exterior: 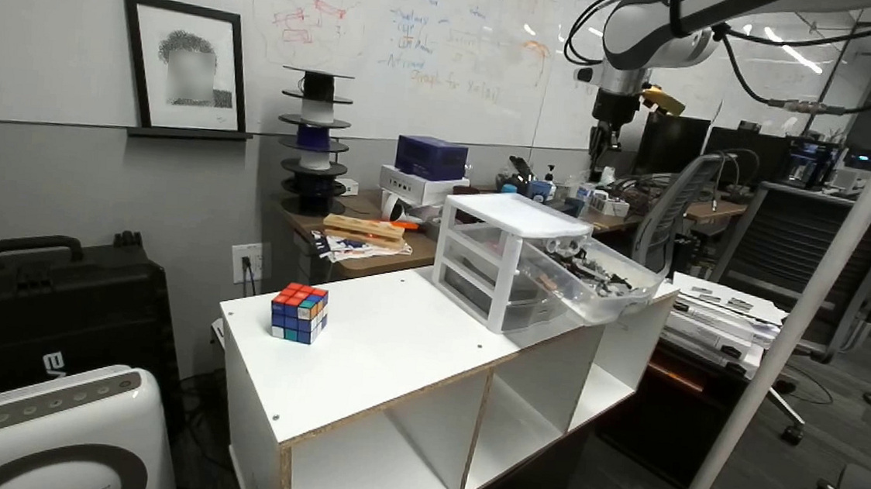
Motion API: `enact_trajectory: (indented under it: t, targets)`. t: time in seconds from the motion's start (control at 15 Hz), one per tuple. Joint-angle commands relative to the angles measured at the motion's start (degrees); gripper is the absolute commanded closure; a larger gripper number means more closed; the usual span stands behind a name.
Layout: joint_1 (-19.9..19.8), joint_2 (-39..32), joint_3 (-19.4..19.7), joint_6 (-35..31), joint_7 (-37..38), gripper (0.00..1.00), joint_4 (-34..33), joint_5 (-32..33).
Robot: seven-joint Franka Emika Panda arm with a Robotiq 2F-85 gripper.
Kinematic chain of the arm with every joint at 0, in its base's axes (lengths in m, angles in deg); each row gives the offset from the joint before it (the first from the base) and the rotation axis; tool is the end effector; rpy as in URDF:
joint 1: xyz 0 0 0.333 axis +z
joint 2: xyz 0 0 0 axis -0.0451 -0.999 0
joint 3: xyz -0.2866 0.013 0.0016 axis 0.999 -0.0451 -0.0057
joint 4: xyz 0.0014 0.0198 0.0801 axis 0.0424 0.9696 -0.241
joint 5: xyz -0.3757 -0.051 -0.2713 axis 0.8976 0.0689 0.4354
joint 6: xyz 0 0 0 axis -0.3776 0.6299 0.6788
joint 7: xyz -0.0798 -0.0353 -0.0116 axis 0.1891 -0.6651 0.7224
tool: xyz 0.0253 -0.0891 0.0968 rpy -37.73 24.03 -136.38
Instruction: Put the usb and the transparent package inside the drawer and close it
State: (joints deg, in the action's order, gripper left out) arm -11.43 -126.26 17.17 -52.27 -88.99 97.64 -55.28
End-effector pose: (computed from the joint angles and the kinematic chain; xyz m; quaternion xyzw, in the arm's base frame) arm 0.7708 -0.2430 0.3405 0.8964 0.4266 0.0010 0.1200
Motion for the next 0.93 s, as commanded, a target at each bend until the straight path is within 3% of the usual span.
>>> enact_trajectory:
  t: [0.0, 0.2, 0.4, 0.67, 0.87]
  targets:
    - [4.0, 8.5, 0.7, -4.3, 1.1, 0.88, 13.6, 5.6]
    - [7.0, 12.9, 0.9, -13.3, 5.3, 0.88, 22.1, 11.1]
    - [9.8, 17.8, 1.7, -23.8, 14.1, 0.86, 30.7, 16.9]
    - [11.5, 26.6, 1.2, -29.1, 25.6, 0.87, 42.3, 20.5]
    - [11.3, 34.6, -0.5, -29.3, 28.0, 0.87, 51.1, 18.0]
